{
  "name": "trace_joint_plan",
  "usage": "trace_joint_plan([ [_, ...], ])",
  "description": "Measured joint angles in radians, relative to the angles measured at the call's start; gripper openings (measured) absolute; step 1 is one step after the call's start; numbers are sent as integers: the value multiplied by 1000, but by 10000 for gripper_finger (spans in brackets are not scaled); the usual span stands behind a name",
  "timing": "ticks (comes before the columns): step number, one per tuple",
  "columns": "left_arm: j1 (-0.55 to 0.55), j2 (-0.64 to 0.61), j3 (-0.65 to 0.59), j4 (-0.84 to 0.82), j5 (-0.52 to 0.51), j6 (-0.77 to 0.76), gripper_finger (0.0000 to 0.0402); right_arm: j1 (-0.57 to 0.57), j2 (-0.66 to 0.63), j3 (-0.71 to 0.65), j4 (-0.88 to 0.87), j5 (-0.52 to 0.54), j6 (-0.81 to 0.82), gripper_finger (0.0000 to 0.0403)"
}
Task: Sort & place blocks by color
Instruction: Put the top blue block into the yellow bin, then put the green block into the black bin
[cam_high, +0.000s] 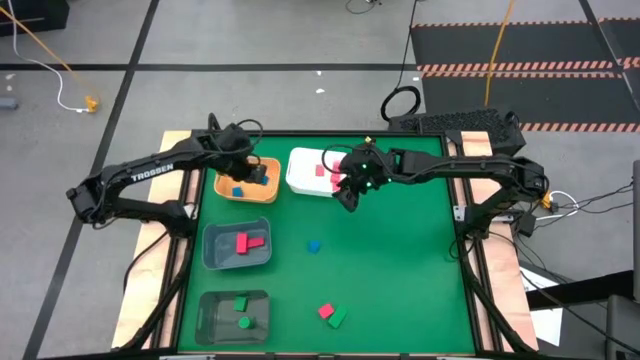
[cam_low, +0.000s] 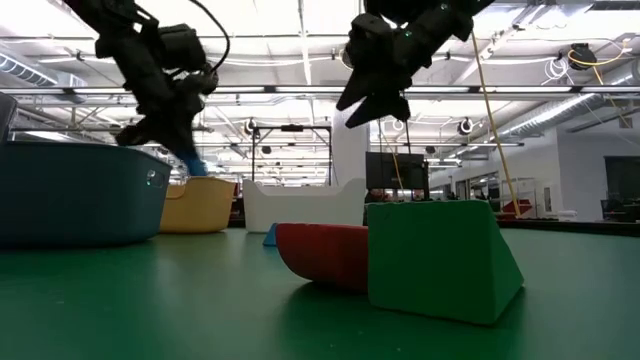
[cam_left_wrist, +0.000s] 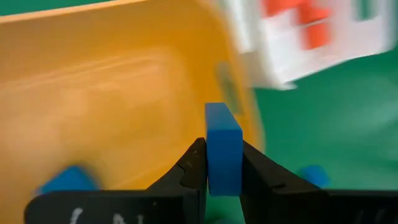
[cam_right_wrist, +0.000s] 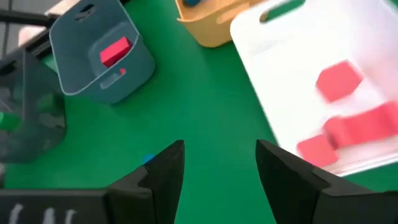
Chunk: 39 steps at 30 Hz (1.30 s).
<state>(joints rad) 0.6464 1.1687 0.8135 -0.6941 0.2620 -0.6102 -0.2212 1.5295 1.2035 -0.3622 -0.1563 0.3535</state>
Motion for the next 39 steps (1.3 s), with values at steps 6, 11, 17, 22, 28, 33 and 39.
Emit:
trace_joint_plan([
  [6,35,0,-16,-90,-106,89,61,21,0,-116,172,2,157,187],
  [11,34,0,-54,-88,-107,149,93,37,0,-233,452,3,283,187],
  [17,34,0,-97,-82,-164,156,116,46,0,-318,630,3,398,187],
  [22,42,0,-97,-50,-231,180,131,92,0,-322,626,59,394,187],
  [28,55,0,-48,-48,-149,246,150,181,0,-322,624,209,395,187],
  [33,49,-1,0,-34,46,273,154,257,0,-322,624,336,395,187],
  [39,12,-5,66,-22,252,328,154,319,12,-322,624,424,414,187],
])
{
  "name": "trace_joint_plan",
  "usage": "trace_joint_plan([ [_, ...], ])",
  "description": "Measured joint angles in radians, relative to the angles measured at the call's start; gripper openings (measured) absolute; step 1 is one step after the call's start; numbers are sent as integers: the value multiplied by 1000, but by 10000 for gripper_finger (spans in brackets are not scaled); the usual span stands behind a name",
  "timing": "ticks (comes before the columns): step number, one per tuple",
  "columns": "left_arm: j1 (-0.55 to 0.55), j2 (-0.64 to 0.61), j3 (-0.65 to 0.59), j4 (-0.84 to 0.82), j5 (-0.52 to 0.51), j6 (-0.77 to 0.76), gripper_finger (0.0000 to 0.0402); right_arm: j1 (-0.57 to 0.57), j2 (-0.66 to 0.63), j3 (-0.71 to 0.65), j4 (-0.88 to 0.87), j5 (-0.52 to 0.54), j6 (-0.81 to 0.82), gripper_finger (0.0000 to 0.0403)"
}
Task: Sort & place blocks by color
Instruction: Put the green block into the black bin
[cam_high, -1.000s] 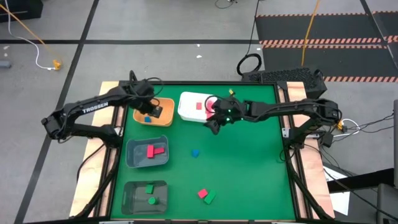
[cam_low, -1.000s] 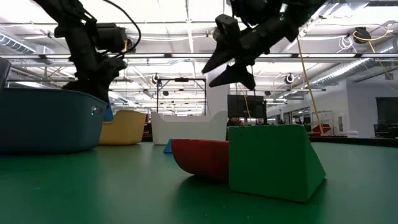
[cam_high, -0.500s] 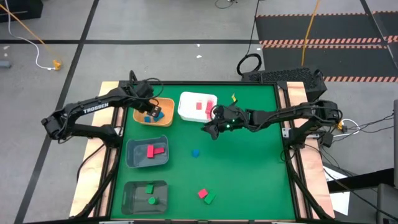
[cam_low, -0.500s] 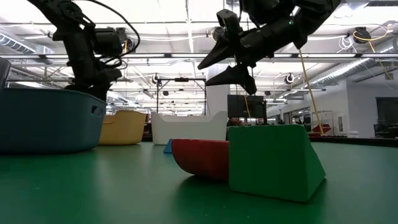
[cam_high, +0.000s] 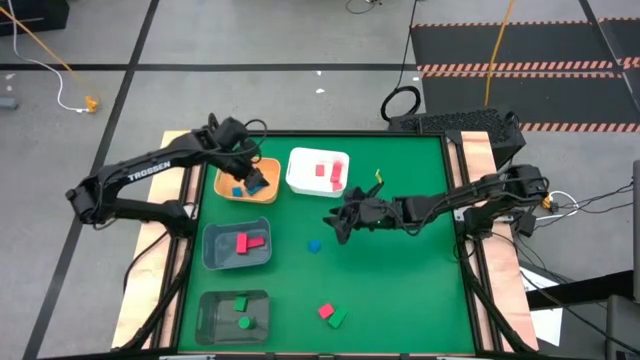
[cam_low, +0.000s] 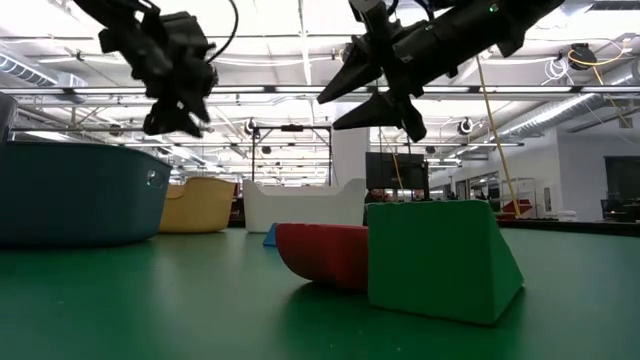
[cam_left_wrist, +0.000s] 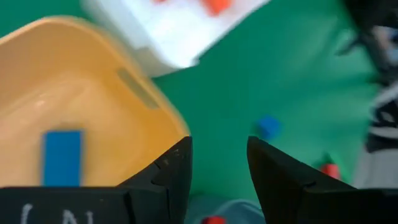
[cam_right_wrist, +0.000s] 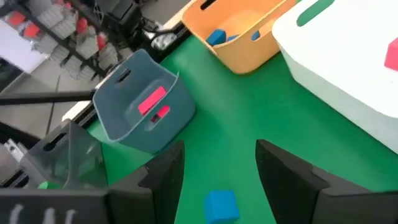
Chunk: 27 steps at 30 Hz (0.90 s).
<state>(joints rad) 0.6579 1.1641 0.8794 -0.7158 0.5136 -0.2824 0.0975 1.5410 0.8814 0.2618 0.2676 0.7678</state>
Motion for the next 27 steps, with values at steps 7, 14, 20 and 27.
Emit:
trace_joint_plan([
  [7,-96,-54,31,42,85,-28,154,29,54,1,17,-20,-31,187],
  [14,-216,-116,31,101,64,-172,154,84,62,1,5,-202,-39,187],
  [20,-356,-134,31,220,-42,-330,154,198,62,1,-39,-244,-115,187],
  [27,-554,-128,31,436,-175,-497,154,322,62,1,-54,-143,-304,187],
])
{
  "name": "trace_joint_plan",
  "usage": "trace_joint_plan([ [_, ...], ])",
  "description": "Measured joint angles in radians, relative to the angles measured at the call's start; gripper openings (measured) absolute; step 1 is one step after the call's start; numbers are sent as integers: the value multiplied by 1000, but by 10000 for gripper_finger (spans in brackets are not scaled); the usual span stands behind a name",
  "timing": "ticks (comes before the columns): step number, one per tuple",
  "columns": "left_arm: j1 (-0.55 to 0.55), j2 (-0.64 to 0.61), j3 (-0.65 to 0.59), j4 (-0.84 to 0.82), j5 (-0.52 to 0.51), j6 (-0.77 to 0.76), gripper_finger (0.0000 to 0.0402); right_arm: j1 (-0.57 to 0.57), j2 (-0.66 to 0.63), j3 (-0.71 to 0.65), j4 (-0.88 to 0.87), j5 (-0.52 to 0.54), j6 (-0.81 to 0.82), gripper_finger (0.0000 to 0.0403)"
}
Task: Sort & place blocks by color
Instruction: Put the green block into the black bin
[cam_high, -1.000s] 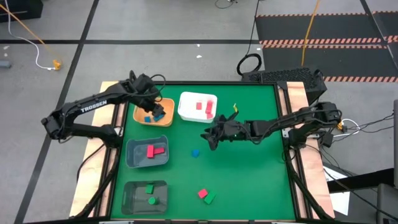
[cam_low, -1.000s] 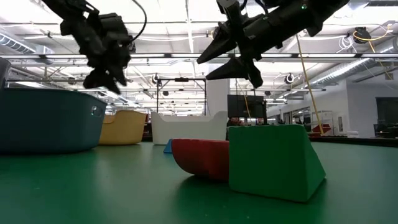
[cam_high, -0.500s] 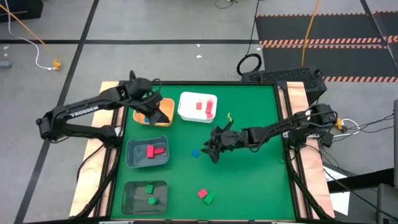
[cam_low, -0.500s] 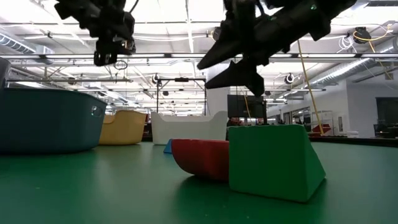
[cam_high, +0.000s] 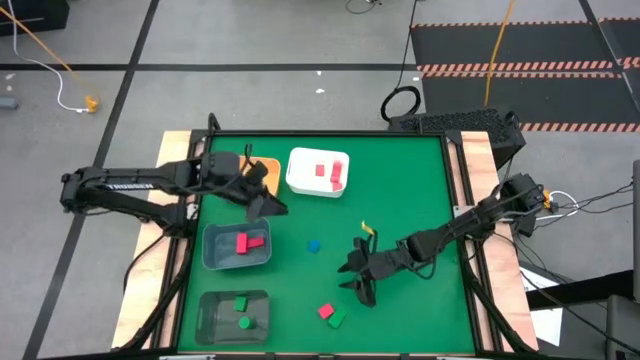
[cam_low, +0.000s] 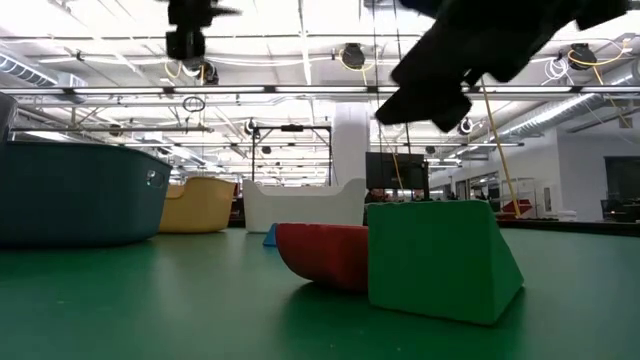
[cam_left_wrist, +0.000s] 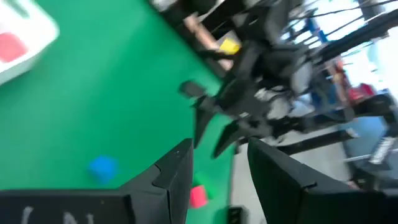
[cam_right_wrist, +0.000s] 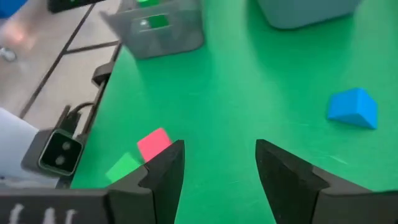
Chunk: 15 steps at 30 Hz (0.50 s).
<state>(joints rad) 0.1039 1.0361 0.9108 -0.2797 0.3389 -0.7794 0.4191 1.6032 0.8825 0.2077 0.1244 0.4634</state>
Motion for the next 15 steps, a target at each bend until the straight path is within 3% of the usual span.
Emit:
trace_joint_plan([
  [7,-203,1,0,223,-146,-72,154,111,31,0,65,33,33,187],
  [15,-437,7,0,323,-319,-21,154,195,152,0,269,62,21,187],
])
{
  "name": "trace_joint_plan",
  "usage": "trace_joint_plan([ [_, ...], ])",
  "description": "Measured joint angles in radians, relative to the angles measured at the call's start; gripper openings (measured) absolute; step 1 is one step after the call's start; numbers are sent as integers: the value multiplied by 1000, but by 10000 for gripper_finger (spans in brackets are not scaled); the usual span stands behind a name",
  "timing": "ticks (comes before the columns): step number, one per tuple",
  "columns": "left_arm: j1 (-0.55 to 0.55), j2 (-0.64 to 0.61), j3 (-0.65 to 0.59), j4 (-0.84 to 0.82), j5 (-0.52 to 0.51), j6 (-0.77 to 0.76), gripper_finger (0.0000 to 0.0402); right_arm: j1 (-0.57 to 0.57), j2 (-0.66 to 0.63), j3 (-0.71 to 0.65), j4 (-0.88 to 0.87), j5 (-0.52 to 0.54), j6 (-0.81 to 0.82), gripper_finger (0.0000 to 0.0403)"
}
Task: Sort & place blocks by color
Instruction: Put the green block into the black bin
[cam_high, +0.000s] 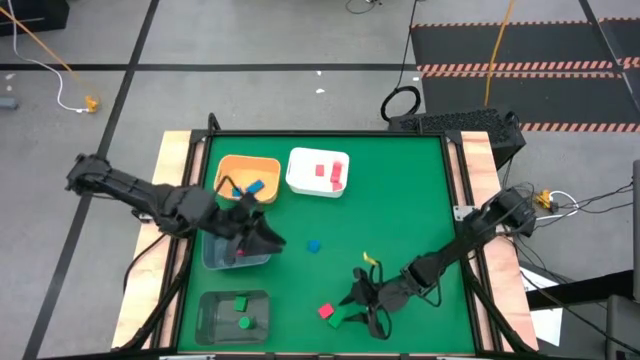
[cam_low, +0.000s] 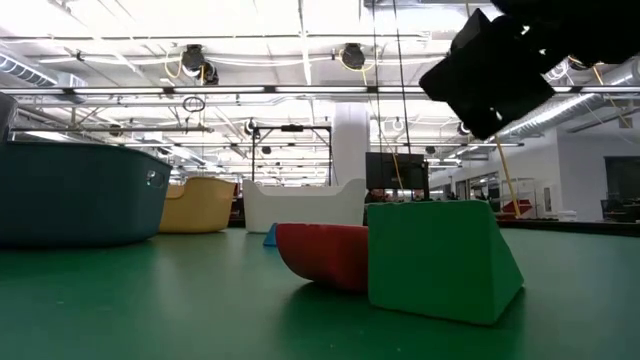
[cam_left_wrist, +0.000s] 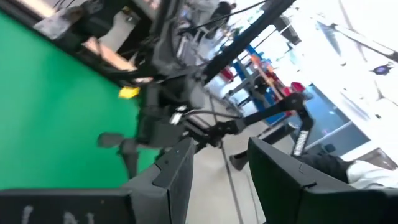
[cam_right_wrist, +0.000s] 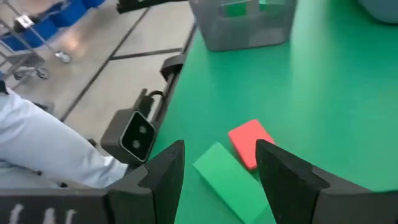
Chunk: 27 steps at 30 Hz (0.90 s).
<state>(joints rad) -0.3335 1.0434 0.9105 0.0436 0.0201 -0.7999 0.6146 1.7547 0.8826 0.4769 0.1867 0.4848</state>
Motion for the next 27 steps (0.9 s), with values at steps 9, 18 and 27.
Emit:
trace_joint_plan([
  [9,-169,15,0,91,-157,16,154,7,79,1,106,27,7,187],
  [18,-227,17,0,88,-233,18,154,-6,73,1,214,30,215,187],
  [27,-227,17,0,88,-234,15,154,-6,74,1,139,-83,44,226],
])
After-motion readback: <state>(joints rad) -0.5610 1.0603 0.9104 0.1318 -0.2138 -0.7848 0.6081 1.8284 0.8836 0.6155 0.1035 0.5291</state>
